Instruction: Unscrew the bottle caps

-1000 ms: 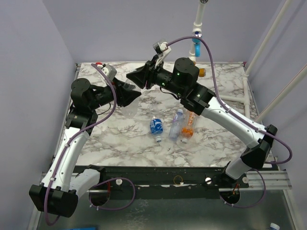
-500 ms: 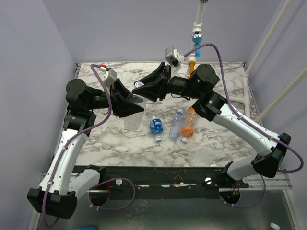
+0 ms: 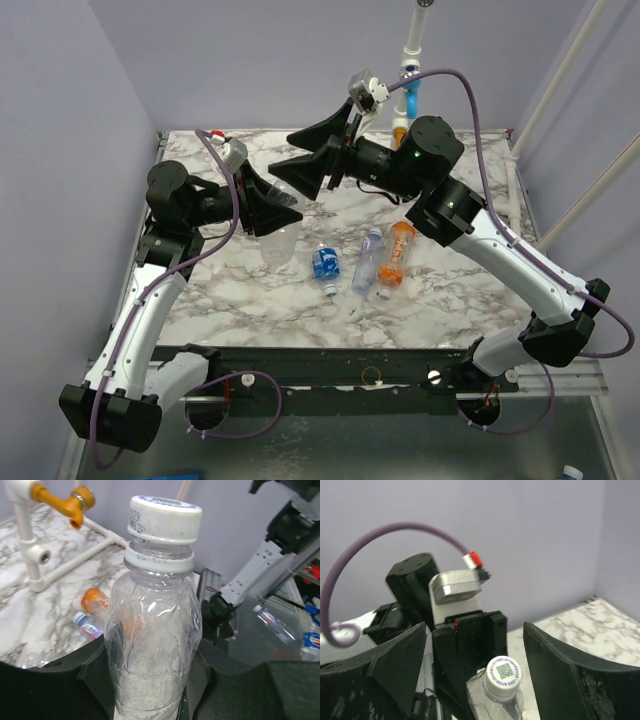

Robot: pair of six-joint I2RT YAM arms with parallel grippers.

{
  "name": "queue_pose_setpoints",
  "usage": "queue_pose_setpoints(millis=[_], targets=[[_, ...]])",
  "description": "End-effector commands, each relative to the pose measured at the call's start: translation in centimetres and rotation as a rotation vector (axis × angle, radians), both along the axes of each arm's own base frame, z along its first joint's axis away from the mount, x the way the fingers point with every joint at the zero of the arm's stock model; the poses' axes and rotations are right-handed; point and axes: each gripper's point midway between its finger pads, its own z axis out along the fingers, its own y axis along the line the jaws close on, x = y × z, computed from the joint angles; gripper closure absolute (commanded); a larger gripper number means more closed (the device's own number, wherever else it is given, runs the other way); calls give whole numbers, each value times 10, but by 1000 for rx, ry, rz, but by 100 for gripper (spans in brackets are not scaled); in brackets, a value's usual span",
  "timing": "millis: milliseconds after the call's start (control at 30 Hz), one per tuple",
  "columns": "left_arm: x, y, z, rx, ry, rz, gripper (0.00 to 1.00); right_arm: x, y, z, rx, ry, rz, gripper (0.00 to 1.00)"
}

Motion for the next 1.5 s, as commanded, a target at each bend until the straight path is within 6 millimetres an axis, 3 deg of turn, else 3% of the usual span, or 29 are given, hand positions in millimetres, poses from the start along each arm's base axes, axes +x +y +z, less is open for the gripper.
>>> queue_pose_setpoints(millis=[0, 100, 333, 567, 700, 867, 933, 1033, 1267, 1467], targets=[[35, 12, -5, 34, -96, 231, 90, 41, -3, -21, -82, 128, -240, 22], [44, 18, -5, 43, -128, 293, 90, 53, 3, -31, -124, 155, -297, 30], [44, 19, -5, 44, -127, 307, 90, 54, 19, -38, -140, 158, -273, 35], [43, 19, -9, 48, -118, 301, 90, 50, 20, -36, -107, 154, -255, 61], [42, 18, -13, 52, -115, 291, 90, 45, 19, -33, -89, 145, -233, 64], [38, 17, -16, 56, -112, 268, 90, 38, 18, -31, -75, 128, -200, 93], [32, 14, -14, 50, -109, 233, 90, 31, 18, -28, -71, 103, -170, 99], [16, 8, -9, 34, -77, 140, 90, 13, 15, -24, -60, 40, -94, 99], [-30, -2, 9, -4, 59, -127, 88, -70, 1, -15, -5, -167, 306, 99], [-49, -4, 17, -12, 91, -223, 89, -98, -2, -24, -28, -207, 490, 99]])
